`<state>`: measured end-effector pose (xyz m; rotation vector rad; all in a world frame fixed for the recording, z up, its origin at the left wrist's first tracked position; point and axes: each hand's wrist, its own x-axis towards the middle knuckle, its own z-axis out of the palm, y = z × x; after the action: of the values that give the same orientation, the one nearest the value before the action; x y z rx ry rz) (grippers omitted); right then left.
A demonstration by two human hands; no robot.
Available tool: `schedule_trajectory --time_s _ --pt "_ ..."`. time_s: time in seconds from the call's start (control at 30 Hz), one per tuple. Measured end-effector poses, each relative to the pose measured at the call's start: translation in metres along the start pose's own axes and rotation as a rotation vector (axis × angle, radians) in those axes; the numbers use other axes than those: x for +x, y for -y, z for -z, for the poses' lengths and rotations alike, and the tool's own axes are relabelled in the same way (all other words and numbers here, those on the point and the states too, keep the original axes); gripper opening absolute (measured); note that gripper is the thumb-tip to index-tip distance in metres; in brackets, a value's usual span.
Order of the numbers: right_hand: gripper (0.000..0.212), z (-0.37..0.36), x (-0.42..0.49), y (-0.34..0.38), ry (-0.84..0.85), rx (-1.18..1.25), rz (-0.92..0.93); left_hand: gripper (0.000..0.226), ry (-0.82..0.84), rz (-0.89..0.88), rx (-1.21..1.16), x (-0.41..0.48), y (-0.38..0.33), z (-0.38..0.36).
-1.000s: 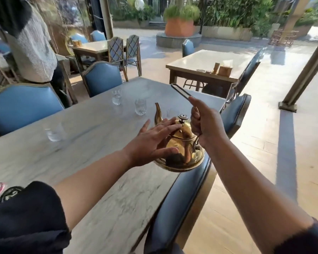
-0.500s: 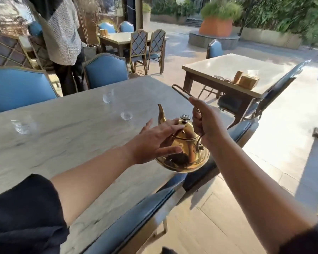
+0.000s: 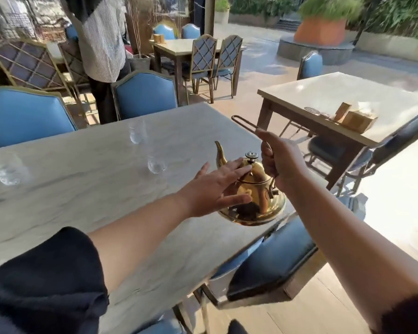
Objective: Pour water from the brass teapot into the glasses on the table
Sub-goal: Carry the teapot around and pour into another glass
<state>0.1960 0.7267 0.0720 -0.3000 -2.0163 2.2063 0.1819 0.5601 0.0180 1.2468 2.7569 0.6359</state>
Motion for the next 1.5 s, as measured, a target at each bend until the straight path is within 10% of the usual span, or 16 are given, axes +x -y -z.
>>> schedule_trajectory --time_s 0.67,1.5 --pt "0.06 -0.049 0.176 -0.01 0.377 -0.293 -0.009 0.072 0.069 0.397 -0.069 0.084 0.085 0.0" --pt "0.05 -0.161 0.231 -0.019 0.611 -0.835 0.169 0.099 -0.082 0.452 -0.38 0.065 0.167 0.0"
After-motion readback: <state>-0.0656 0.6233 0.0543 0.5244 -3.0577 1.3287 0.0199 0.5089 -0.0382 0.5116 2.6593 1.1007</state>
